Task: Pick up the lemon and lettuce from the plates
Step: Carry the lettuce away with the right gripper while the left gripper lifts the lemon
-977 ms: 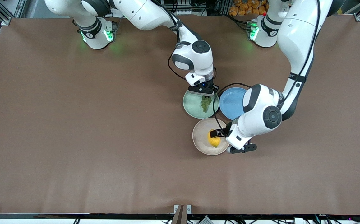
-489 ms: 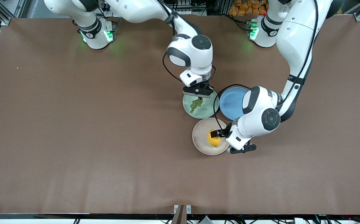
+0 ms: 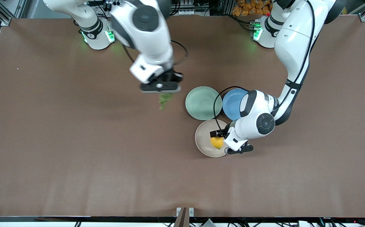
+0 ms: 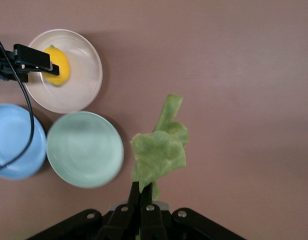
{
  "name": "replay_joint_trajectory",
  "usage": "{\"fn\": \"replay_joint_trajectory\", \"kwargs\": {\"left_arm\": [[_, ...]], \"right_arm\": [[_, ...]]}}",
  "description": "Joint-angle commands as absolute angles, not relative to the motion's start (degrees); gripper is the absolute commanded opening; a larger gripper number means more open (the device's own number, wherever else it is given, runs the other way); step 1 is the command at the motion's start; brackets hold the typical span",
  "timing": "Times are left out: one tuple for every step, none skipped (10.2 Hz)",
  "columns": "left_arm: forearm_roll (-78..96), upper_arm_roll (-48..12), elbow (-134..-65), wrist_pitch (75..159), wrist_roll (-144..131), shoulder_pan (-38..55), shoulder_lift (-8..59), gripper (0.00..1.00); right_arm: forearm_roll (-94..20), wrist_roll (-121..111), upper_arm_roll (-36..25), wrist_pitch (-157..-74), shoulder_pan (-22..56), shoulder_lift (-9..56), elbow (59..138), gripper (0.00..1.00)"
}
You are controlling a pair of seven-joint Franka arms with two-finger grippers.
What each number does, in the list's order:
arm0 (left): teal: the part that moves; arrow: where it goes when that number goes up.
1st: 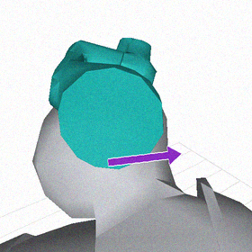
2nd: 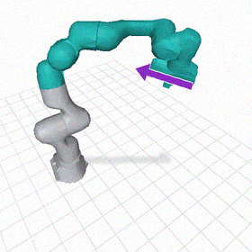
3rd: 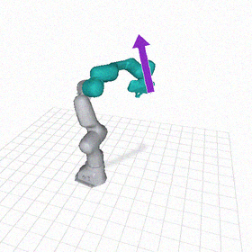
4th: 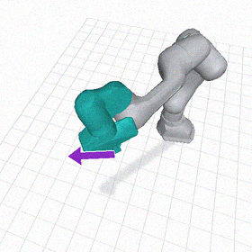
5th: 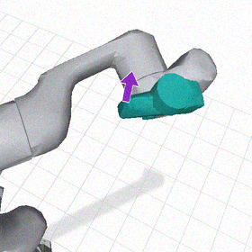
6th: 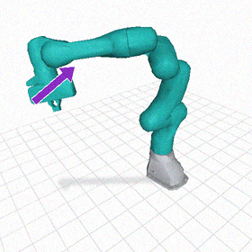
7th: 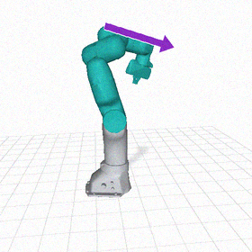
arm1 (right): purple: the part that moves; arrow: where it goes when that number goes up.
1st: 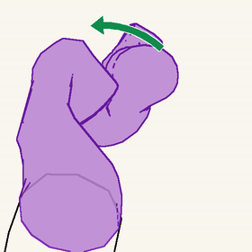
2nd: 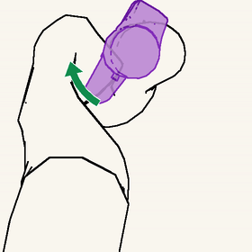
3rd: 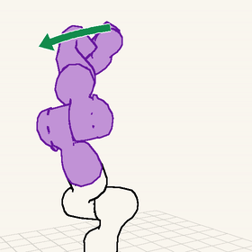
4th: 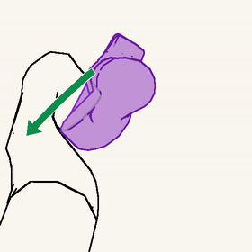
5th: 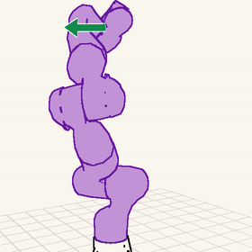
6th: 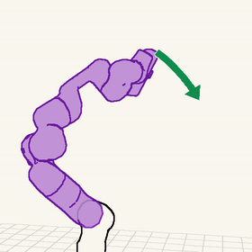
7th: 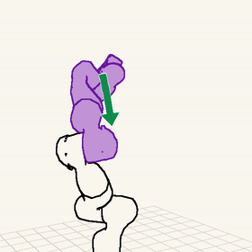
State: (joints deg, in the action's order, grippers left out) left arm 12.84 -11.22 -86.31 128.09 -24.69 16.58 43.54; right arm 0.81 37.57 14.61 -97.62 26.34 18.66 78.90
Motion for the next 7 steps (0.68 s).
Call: {"fn": "replay_joint_trajectory", "kwargs": {"left_arm": [[11.6,-10.7,-85.3,128.8,-26.5,17.7,44.7,1.0],[11.6,-10.7,-85.3,129.5,-26.5,17.7,44.9,1.0],[11.6,-10.6,-85.2,130.3,-26.5,17.7,45.3,1.0],[11.5,-10.6,-85.2,131.6,-26.5,17.7,45.9,1.0],[11.5,-10.6,-85.2,133.0,-26.5,17.8,46.2,1.0],[11.5,-10.6,-85.2,133.7,-26.5,17.9,46.6,1.0],[11.5,-10.3,-85.2,134.2,-26.5,18.4,46.8,1.0]], "right_arm": [[-3.3,22.7,15.7,-90.1,16.4,11.2,82.6,0.0],[-3.3,17.1,15.7,-87.4,12.3,9.7,82.6,0.0],[-3.3,13.2,15.7,-85.6,8.6,8.6,82.7,0.0],[-3.3,9.9,15.6,-83.6,5.2,7.9,82.8,0.0],[-3.3,6.5,15.6,-82.9,1.6,7.7,83.4,0.0],[-2.6,4.9,14.9,-83.5,-0.9,6.8,85.5,0.0],[-1.3,4.8,13.6,-85.6,-1.6,6.1,88.0,0.0]]}}
